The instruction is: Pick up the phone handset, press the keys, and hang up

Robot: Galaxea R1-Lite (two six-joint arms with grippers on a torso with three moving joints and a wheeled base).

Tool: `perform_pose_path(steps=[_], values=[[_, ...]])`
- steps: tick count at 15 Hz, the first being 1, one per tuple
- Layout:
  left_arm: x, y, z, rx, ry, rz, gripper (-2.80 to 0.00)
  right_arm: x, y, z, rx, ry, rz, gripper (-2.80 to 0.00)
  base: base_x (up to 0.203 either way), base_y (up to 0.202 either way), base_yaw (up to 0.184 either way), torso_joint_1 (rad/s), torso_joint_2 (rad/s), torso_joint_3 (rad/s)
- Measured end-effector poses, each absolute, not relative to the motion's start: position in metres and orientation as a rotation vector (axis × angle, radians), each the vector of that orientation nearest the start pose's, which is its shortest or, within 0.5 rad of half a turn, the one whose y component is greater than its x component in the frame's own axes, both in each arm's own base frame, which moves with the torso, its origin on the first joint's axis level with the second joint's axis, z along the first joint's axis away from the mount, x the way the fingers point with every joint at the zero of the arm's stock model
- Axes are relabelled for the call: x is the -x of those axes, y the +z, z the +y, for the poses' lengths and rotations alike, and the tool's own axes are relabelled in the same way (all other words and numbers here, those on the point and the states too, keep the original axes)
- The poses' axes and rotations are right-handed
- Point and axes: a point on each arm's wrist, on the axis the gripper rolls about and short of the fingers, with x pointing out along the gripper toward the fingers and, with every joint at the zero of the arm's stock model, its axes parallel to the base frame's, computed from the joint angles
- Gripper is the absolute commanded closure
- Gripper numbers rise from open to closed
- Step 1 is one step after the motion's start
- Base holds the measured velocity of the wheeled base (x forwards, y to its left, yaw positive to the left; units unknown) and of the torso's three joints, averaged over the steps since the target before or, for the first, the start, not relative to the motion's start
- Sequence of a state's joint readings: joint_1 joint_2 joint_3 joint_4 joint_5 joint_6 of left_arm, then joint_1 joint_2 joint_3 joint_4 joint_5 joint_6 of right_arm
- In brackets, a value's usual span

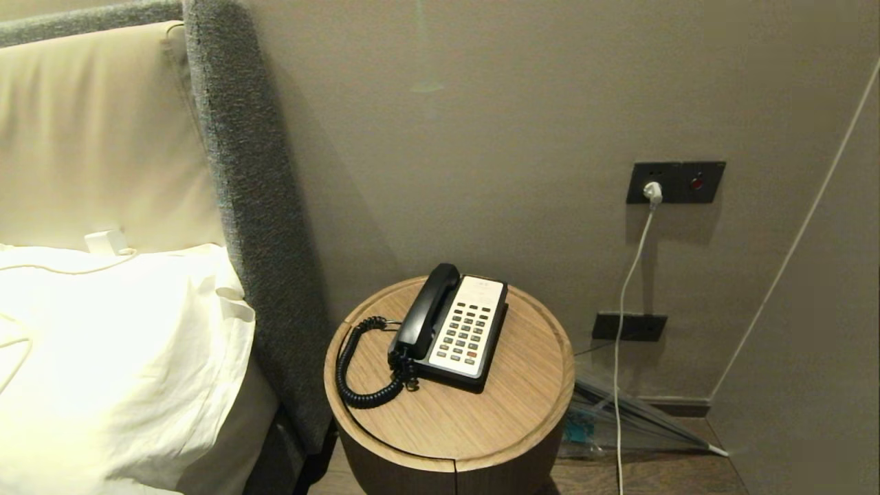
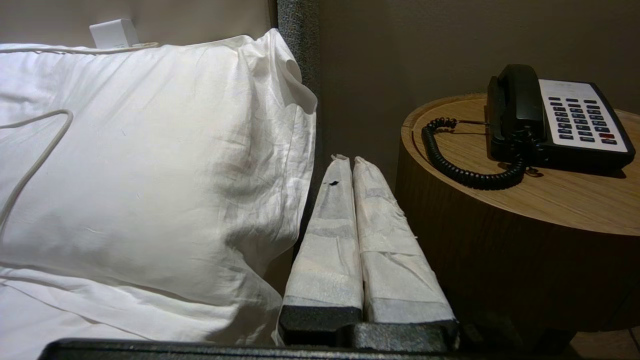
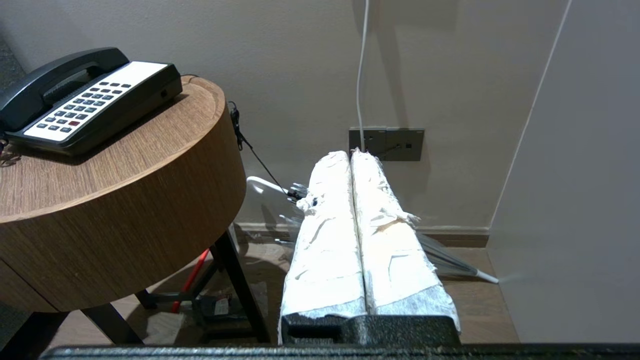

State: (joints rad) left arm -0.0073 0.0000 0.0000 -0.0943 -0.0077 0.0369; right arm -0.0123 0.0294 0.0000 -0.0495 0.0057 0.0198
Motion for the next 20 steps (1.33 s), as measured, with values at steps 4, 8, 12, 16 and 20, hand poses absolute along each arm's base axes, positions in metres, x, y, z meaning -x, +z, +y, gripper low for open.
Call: perform_pose_path(steps=[4,8,12,16,20], values=[[0.0233,0.0851,0.0000,-0.037,-0.014,-0.094,0.00,0.0205,0.0812,0.0004,-0.019,-0.006,-0.020,0.00,0.000,0.000,0.000,0.000,0.00,0.000],[0.0233,0.0851,0.0000,-0.037,-0.014,-0.095,0.00,0.0205,0.0812,0.0004,-0.019,-0.006,-0.020,0.00,0.000,0.000,0.000,0.000,0.00,0.000],[0.0233,0.0851,0.0000,-0.037,-0.013,-0.095,0.00,0.0205,0.0812,0.0004,-0.019,-0.007,-0.019,0.00,0.000,0.000,0.000,0.000,0.00,0.000],[0.0233,0.0851,0.0000,-0.037,-0.014,-0.094,0.00,0.0205,0.0812,0.0004,-0.019,-0.007,-0.019,0.00,0.000,0.000,0.000,0.000,0.00,0.000],[0.0233,0.0851,0.0000,-0.037,-0.013,-0.095,0.00,0.0205,0.0811,0.0004,-0.017,-0.006,-0.018,0.00,0.000,0.000,0.000,0.000,0.00,0.000]])
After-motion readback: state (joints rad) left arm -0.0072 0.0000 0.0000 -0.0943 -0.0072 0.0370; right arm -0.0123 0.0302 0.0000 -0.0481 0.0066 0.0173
